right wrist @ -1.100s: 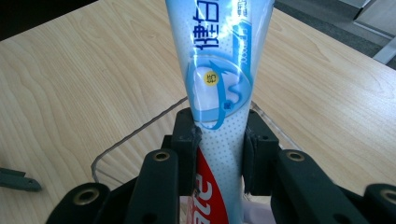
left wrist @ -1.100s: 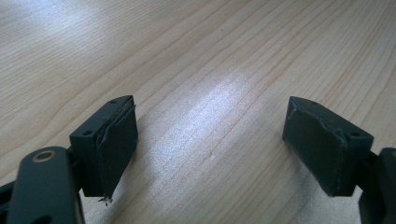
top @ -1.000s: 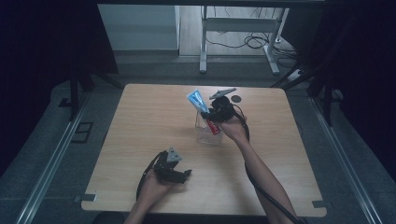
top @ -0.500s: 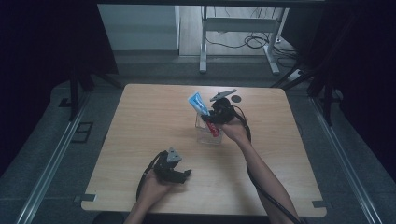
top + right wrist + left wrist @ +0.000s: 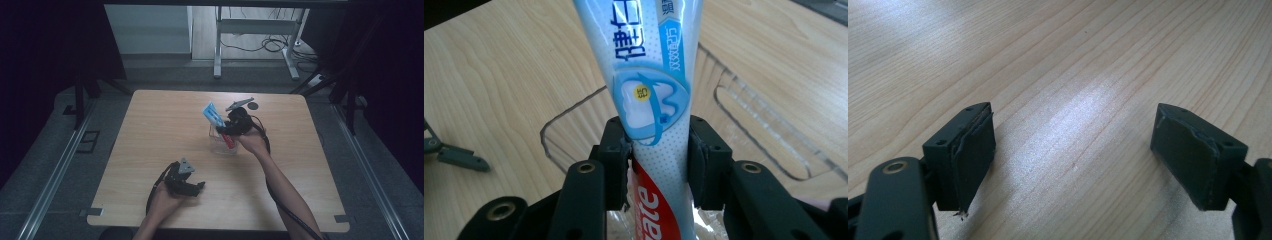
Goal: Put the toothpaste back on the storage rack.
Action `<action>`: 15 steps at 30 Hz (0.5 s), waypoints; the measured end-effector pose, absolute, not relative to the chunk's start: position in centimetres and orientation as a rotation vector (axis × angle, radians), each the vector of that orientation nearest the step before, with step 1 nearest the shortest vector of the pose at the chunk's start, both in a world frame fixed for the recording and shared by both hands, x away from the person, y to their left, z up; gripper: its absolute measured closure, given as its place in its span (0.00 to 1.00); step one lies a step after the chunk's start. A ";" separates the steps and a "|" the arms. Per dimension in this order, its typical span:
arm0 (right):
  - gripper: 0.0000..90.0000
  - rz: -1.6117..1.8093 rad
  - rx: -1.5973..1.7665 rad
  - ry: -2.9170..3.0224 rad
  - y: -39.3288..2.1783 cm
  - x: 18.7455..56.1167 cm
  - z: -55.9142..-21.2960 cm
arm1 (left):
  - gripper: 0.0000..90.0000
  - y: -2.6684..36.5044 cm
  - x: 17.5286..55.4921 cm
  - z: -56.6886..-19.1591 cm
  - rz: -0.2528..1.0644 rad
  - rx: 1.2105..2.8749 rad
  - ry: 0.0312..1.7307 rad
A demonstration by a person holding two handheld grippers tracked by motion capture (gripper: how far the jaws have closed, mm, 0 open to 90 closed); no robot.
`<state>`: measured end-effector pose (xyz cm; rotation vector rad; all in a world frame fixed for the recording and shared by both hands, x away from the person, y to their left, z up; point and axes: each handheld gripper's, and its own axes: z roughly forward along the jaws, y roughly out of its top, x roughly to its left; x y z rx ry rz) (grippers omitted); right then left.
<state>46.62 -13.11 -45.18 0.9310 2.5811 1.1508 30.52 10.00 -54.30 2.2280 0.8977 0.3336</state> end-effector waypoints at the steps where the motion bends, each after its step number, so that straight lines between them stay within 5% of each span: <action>1: 0.70 1.149 0.931 2.586 -13.1 46.6 -45.2 | 0.20 10.0 30.5 -54.3 0.333 2.228 0.898; 15: 0.57 1.171 0.933 2.580 -13.4 46.1 -44.7 | 0.20 10.0 30.5 -54.3 0.334 2.228 0.898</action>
